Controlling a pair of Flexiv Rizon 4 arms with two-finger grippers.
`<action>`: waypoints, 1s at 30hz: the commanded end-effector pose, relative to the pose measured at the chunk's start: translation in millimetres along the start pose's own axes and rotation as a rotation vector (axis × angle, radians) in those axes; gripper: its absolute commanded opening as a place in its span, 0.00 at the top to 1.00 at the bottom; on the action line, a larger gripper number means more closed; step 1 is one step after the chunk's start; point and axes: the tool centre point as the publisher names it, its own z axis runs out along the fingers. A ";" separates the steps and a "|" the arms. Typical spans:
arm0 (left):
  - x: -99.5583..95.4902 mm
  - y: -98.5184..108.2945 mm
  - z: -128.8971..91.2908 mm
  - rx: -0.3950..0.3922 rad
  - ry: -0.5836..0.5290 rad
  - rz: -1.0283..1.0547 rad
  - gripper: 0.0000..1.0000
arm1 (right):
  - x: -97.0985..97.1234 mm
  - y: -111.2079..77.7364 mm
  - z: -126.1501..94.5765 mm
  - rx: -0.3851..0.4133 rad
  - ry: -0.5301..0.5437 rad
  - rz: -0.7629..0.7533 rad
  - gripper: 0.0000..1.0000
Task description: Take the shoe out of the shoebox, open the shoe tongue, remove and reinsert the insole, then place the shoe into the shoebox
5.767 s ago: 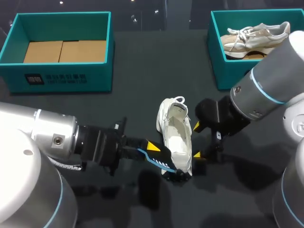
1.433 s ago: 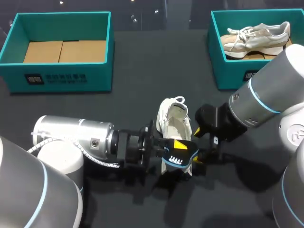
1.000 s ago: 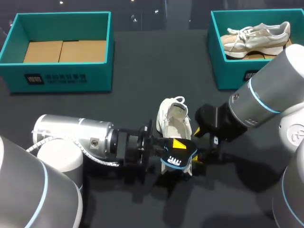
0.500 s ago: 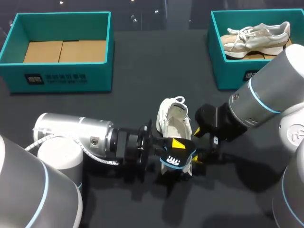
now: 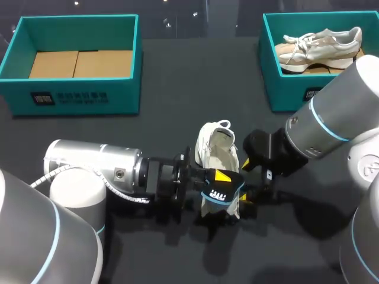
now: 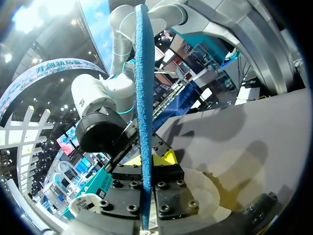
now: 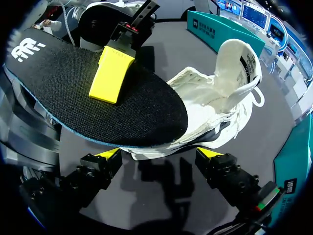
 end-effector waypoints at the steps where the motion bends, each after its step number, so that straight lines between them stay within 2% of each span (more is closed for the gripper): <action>1: -0.4 5.6 2.5 -0.003 0.000 0.007 1.00 | 1.3 -0.1 0.6 0.001 -0.004 0.000 0.00; 30: -2.8 32.1 -1.0 -0.052 -0.017 0.010 1.00 | 1.3 -0.1 0.6 0.001 -0.004 0.000 0.00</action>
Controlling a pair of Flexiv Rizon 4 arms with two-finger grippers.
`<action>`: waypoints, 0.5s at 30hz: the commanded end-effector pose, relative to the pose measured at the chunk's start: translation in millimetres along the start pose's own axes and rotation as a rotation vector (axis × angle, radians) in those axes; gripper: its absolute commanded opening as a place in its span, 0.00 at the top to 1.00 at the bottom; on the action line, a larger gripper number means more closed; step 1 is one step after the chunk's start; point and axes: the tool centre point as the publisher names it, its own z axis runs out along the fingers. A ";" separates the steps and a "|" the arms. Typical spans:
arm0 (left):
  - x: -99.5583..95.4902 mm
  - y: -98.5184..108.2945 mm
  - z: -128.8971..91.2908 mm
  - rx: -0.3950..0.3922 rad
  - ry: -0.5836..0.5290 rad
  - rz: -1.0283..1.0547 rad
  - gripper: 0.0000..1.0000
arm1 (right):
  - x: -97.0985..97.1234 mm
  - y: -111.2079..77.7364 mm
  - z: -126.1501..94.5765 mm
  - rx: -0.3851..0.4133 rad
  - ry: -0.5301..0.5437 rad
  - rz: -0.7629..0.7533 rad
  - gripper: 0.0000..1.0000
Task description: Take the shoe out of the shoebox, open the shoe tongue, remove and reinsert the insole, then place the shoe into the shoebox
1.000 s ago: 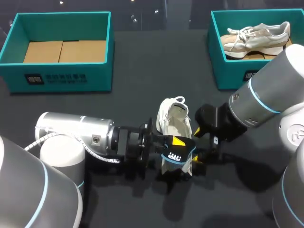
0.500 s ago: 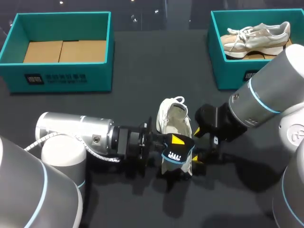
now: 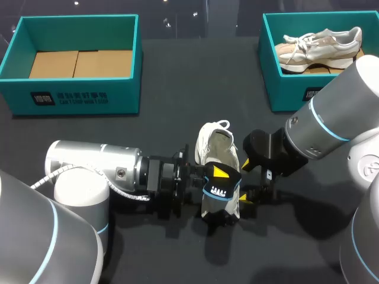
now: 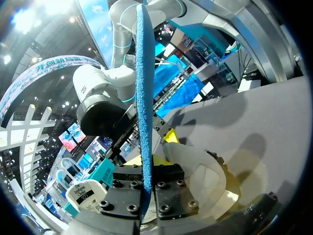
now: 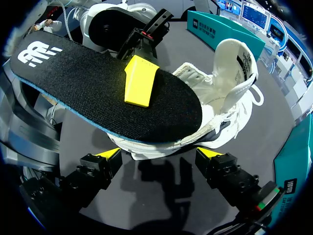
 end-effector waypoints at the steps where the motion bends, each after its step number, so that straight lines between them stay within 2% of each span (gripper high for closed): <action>1: -0.5 4.9 3.5 -0.001 -0.002 0.001 1.00 | 1.3 -0.1 0.7 0.001 -0.004 0.000 0.00; 15: -2.4 24.6 4.6 -0.045 -0.010 -0.026 1.00 | 1.3 -0.1 0.7 0.001 -0.004 0.000 0.00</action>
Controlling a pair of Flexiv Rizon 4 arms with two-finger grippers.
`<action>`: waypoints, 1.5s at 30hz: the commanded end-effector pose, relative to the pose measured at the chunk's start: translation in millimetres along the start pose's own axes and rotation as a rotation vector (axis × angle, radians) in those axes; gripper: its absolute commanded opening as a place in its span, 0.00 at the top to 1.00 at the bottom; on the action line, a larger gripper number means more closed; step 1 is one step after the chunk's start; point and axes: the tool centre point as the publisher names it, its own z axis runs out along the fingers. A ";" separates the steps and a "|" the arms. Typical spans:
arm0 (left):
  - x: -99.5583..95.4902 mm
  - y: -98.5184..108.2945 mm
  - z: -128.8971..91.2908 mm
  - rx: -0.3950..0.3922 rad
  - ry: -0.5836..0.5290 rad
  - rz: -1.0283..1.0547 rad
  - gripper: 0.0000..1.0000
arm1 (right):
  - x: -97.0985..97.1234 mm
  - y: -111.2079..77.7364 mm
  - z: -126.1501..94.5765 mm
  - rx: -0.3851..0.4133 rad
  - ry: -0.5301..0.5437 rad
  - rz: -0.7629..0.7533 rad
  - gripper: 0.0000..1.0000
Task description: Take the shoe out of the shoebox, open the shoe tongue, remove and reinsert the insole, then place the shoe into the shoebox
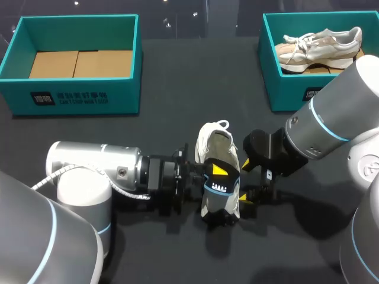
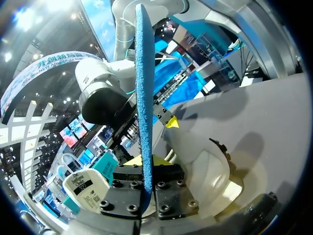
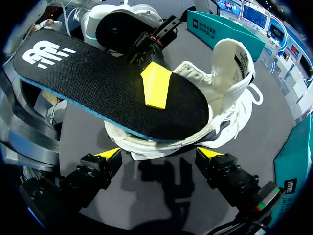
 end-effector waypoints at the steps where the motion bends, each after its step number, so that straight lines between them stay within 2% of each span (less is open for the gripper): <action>1: -1.0 7.7 6.4 -0.012 0.003 -0.009 1.00 | 1.3 -0.1 0.7 0.001 -0.004 0.000 0.00; 26: 0.1 41.3 7.1 -0.110 0.003 -0.062 1.00 | 1.3 -0.1 0.7 0.001 -0.004 0.000 0.00; 43: -0.3 26.4 5.6 -0.086 0.002 -0.072 1.00 | 1.3 -0.1 0.7 0.001 -0.004 0.000 0.00; 45: -0.2 24.9 5.8 -0.084 0.003 -0.071 0.95 | 1.3 -0.1 0.7 0.001 -0.004 0.000 0.00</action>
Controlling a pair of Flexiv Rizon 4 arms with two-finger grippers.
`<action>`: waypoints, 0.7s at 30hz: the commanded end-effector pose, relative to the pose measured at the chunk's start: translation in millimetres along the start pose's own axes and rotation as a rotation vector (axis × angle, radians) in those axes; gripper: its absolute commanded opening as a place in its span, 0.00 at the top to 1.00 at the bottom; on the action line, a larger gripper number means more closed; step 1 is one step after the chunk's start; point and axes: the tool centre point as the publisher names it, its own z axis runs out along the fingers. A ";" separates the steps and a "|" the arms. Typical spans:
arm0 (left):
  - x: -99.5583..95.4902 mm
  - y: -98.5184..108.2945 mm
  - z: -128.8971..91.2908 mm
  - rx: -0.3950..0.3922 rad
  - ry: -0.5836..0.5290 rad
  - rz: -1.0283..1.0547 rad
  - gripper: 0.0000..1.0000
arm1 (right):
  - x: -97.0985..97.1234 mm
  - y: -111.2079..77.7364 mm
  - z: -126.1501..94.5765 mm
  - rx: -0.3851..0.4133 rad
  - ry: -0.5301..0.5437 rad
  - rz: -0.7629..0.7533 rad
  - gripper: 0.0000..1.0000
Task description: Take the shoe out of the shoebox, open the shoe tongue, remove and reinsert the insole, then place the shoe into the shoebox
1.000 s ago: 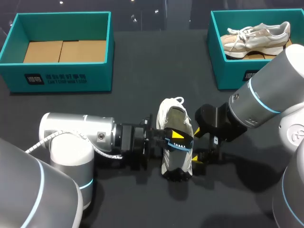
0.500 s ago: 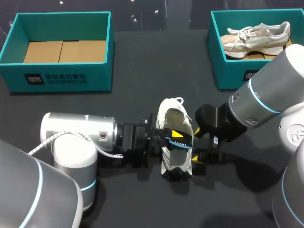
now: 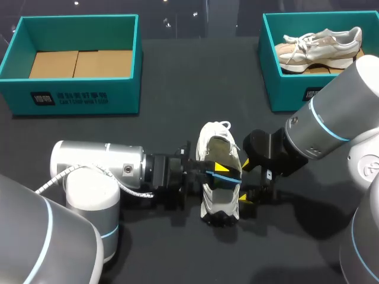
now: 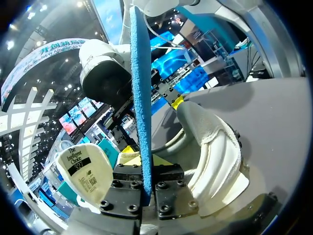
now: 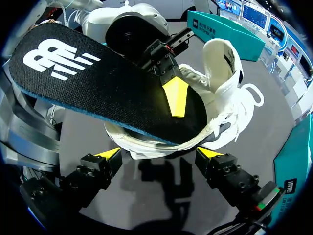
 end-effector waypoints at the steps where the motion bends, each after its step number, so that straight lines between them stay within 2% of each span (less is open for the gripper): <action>1: 0.6 -2.8 1.0 -0.001 0.002 0.002 0.96 | 1.3 -0.1 0.6 0.001 -0.004 0.000 0.00; 4: 0.2 -4.7 0.9 0.001 0.000 0.003 0.91 | 1.3 -0.1 0.6 0.001 -0.004 0.000 0.00; 5: 0.2 -6.0 0.8 0.003 0.000 0.004 0.83 | 1.3 -0.1 0.6 0.001 -0.004 0.000 0.00; 7: 0.2 -7.4 0.9 0.005 0.000 0.006 0.78 | 1.3 -0.1 0.6 0.001 -0.004 0.000 0.00; 11: -0.2 -9.1 0.9 0.007 -0.001 0.009 0.75 | 1.3 -0.1 0.6 0.001 -0.004 0.000 0.00; 21: -1.8 -17.4 -1.4 0.010 -0.011 0.017 0.75 | 1.3 -0.1 0.6 0.001 -0.004 0.000 0.00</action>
